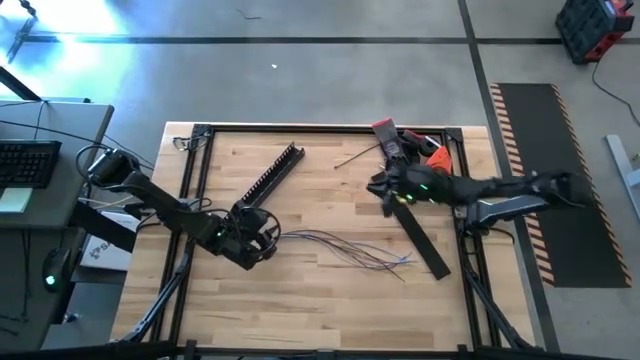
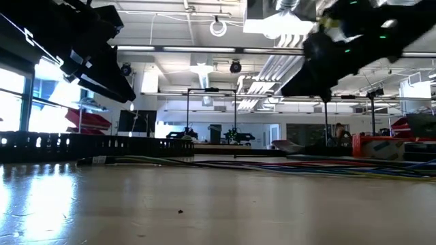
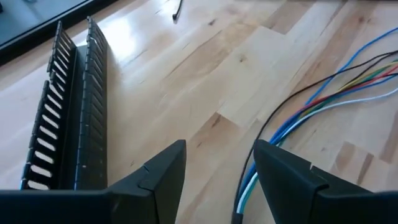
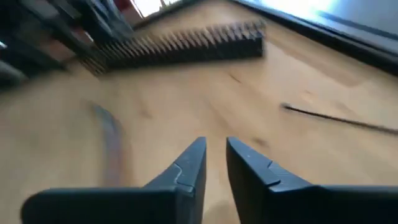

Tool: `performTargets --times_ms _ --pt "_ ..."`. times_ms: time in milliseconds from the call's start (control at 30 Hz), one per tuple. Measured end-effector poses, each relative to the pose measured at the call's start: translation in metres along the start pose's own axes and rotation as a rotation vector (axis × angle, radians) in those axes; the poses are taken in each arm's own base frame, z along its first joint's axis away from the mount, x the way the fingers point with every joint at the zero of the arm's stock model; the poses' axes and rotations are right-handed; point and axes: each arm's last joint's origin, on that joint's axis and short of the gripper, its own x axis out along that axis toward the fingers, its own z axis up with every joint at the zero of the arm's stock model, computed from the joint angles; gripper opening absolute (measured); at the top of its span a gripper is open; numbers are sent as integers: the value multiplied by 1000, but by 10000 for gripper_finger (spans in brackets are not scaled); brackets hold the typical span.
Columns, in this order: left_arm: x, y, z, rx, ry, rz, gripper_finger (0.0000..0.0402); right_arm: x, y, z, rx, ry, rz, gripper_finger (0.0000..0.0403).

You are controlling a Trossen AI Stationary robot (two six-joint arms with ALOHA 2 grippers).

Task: Ziptie cables
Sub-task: Wrap the cables with a black zip tie

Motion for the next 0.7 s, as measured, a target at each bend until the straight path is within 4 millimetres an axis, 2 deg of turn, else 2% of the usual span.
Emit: performTargets --times_ms 133,200,400,567,700 --pt "0 -1 1 -5 -8 -10 174 35 -12 24 -289 194 -119 70" --pt "0 -2 1 -12 -11 -16 174 53 -17 36 -341 240 -145 69" --pt "-1 -3 0 -2 35 -50 174 112 -36 64 -370 377 93 72" --pt "-1 -4 -1 1 44 -60 174 160 -48 69 -453 505 114 107" --pt "-2 -4 -2 6 44 -63 174 188 -55 71 -509 584 70 140"
